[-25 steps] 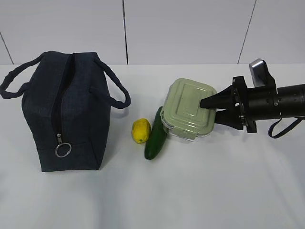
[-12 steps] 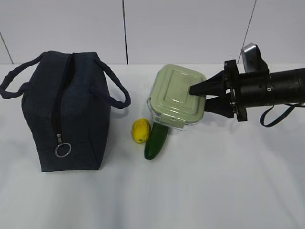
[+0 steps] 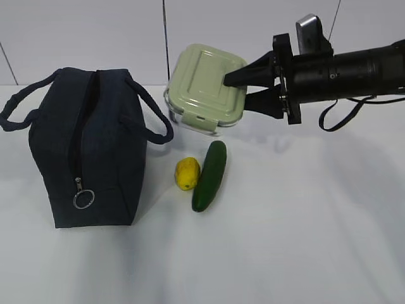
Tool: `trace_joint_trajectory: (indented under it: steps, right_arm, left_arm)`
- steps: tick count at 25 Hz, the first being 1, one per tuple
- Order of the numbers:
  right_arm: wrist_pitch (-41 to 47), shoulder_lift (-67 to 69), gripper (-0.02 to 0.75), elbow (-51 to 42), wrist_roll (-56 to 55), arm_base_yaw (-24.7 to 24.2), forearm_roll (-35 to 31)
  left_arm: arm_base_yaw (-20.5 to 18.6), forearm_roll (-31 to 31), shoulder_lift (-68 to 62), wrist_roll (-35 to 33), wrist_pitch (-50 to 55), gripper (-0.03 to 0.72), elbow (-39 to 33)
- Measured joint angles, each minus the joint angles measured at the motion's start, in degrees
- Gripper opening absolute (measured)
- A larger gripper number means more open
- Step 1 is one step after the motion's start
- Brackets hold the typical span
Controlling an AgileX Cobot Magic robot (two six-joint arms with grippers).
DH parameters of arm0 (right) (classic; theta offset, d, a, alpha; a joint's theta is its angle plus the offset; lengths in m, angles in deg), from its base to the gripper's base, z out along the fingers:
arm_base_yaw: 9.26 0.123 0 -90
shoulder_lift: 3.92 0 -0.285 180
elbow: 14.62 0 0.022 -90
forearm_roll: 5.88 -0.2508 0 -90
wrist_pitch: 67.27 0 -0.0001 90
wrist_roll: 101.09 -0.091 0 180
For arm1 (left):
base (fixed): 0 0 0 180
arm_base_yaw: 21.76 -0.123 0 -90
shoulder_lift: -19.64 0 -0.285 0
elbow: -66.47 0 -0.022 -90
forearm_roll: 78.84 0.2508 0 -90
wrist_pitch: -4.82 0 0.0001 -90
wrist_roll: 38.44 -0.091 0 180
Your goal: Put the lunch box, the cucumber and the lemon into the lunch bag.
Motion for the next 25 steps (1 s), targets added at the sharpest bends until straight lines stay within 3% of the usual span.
trace_joint_trajectory:
  steps: [7,25]
  right_arm:
    - [0.58,0.00,0.381,5.81,-3.04,2.20,0.10]
    - [-1.94,0.00,0.380,7.94,-4.09,8.49,0.44]
  left_arm:
    - [0.00,0.00,-11.77,-0.21,-2.92,0.335,8.77]
    - [0.00,-2.33,-30.77,-3.24,-4.07,0.345,19.53]
